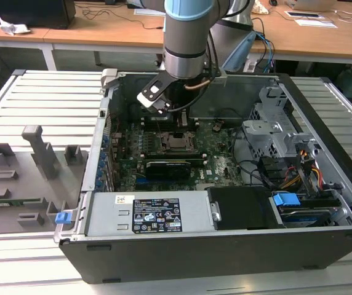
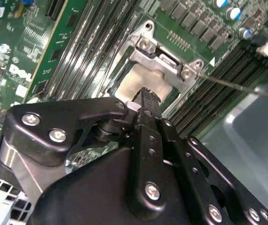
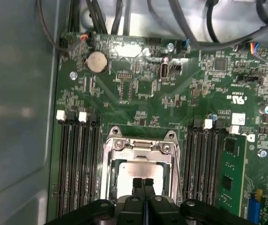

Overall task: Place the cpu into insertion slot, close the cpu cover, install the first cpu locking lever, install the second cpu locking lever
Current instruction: 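Close the cpu cover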

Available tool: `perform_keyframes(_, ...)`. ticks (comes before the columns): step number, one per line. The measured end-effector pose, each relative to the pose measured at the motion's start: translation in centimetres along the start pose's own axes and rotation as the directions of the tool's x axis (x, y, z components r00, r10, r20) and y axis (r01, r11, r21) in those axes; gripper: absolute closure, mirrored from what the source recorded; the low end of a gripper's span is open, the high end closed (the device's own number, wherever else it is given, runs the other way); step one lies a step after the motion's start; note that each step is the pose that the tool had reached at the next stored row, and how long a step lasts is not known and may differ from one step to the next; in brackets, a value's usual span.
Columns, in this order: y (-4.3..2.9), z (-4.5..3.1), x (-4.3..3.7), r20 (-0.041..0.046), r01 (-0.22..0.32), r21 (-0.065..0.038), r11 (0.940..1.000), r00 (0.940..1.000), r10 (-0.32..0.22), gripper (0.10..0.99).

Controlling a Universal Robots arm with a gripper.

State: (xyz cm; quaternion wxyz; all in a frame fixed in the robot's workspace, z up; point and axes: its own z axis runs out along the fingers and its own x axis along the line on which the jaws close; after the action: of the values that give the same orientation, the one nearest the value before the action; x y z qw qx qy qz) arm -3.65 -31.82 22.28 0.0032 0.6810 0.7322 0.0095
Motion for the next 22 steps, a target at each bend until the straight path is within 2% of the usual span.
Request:
perform_keyframes(2, -0.58, 0.11, 0.03, 0.0001, 0.003, 0.0, 1.0, 1.0, -0.003, 0.98)
perform_keyframes(6, -1.23, 0.46, 0.09, -0.0001, 0.005, 0.0, 1.0, 1.0, -0.005, 0.98)
perform_keyframes(10, -1.75, 1.23, 0.12, -0.0002, 0.008, 0.0, 1.0, 1.0, -0.008, 0.98)
perform_keyframes(12, -1.77, 1.72, 0.11, 0.0001, 0.011, 0.0, 0.9999, 0.9999, -0.011, 0.98)
perform_keyframes(14, -1.77, 1.75, 0.1, 0.0002, 0.012, 0.0, 0.9999, 0.9999, -0.012, 0.98)
perform_keyframes(18, -1.74, 1.06, 0.12, -0.0003, 0.012, 0.0, 0.9999, 0.9999, -0.012, 0.98)
perform_keyframes(22, -0.99, 1.07, 0.06, -0.0002, 0.012, 0.0, 0.9999, 0.9999, -0.012, 0.98)
